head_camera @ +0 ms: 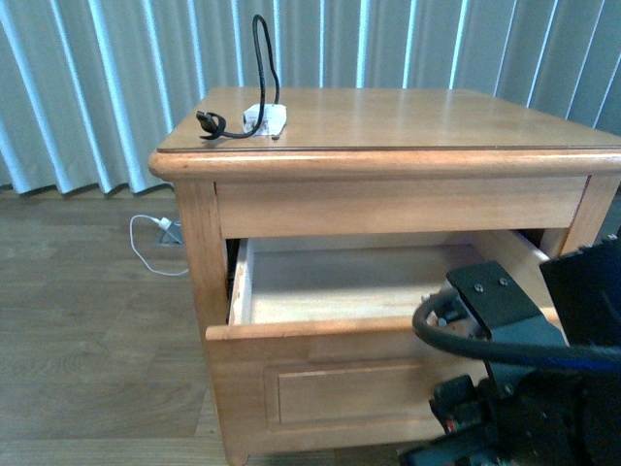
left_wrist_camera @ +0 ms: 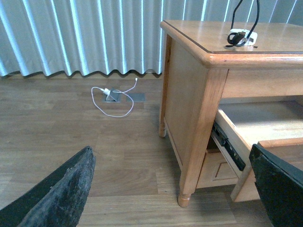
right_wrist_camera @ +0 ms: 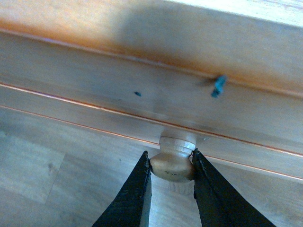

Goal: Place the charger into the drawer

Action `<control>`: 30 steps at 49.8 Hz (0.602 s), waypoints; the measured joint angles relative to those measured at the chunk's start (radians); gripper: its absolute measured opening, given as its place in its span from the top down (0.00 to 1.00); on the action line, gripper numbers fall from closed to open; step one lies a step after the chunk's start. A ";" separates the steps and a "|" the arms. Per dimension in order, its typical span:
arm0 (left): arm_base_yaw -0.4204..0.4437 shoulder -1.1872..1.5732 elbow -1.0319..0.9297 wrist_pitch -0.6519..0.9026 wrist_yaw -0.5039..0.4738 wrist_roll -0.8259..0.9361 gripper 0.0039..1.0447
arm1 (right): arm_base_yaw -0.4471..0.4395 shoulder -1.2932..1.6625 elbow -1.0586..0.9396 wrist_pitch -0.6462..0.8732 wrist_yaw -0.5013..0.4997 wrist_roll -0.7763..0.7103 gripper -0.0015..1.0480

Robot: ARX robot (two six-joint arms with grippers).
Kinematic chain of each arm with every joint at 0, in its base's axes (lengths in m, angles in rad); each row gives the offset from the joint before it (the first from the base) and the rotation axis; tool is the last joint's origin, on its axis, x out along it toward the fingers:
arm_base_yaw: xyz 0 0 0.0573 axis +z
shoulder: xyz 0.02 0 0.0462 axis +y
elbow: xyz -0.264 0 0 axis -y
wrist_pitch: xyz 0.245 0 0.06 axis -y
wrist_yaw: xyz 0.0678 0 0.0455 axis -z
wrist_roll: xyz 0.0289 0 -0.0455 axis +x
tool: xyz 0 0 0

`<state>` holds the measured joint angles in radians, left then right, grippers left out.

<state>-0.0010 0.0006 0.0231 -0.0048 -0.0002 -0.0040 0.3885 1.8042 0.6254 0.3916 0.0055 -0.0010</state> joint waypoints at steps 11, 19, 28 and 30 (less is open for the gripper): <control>0.000 0.000 0.000 0.000 0.000 0.000 0.06 | 0.000 -0.097 -0.079 -0.087 -0.050 -0.034 0.78; 0.000 0.000 0.000 0.000 0.000 0.000 0.06 | -0.006 -0.164 -0.149 -0.182 -0.090 -0.023 0.51; 0.000 0.000 0.000 0.000 0.000 0.000 0.06 | -0.031 -0.350 -0.151 -0.326 -0.162 -0.009 0.26; 0.000 0.000 0.000 0.000 0.000 0.000 0.06 | -0.041 -0.407 -0.148 -0.367 -0.183 -0.005 0.19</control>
<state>-0.0010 0.0006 0.0231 -0.0048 -0.0002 -0.0044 0.3477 1.3968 0.4778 0.0242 -0.1772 -0.0063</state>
